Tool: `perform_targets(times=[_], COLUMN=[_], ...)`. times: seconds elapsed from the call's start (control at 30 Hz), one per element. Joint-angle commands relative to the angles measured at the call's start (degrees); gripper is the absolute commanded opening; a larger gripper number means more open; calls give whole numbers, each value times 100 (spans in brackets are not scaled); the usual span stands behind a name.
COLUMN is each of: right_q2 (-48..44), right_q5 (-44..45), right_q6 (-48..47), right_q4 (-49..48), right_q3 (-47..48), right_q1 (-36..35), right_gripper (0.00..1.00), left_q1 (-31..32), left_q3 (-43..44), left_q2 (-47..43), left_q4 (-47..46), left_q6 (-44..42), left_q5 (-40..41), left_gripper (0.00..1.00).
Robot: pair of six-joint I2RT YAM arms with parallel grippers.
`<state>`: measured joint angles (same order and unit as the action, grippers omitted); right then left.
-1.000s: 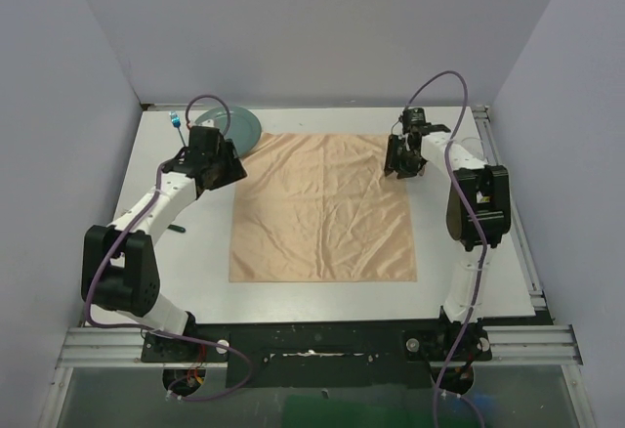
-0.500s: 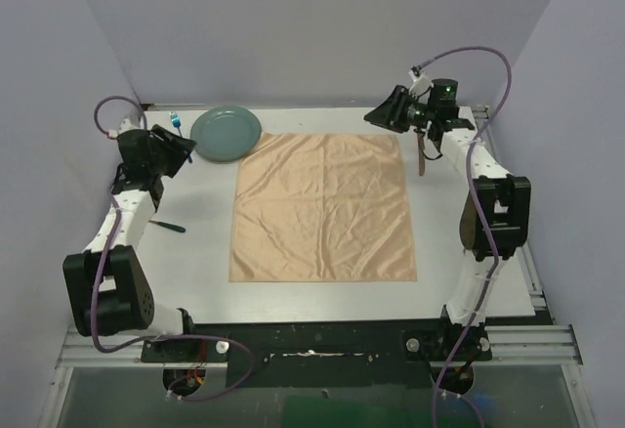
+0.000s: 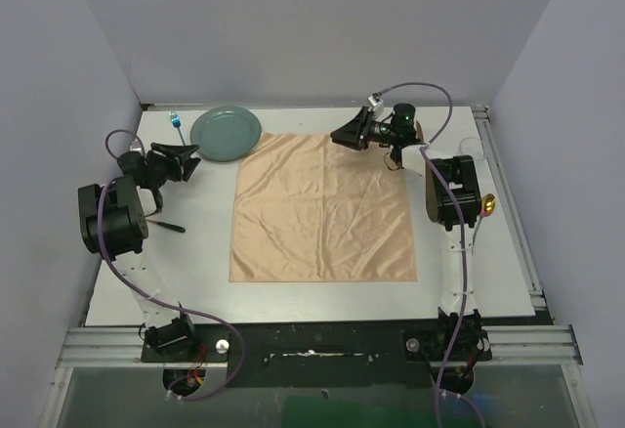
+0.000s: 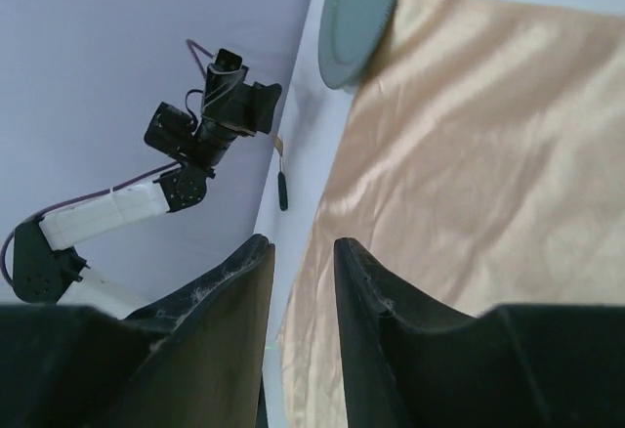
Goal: Set the dinner table for one person
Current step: Pick up the plate at the center of the board.
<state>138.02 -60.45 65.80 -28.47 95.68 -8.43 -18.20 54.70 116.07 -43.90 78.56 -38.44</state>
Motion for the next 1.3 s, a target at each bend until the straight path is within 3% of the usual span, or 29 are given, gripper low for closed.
perform_targets(times=[0.0,0.37,0.47,1.27], right_q2=[67,123,18,-157], right_q5=[-318,-315,-320,-452], right_q6=[272,229,220,223], right_q4=[-715,-772,-859,-1047], right_q3=[679,447,231,-317], right_q1=[-149,-220,-217,-132], right_gripper=[32,33,33,34], left_q1=[-22,6,86,371], left_q3=[661,1372,1366,1042], left_q2=[130,-17,-6,751], left_q4=[-479,2040,2358,1446], left_q6=[-228,-1851,-2069,-1848], left_q5=[43,1122,1372,1351], left_gripper=[46,45,45,38])
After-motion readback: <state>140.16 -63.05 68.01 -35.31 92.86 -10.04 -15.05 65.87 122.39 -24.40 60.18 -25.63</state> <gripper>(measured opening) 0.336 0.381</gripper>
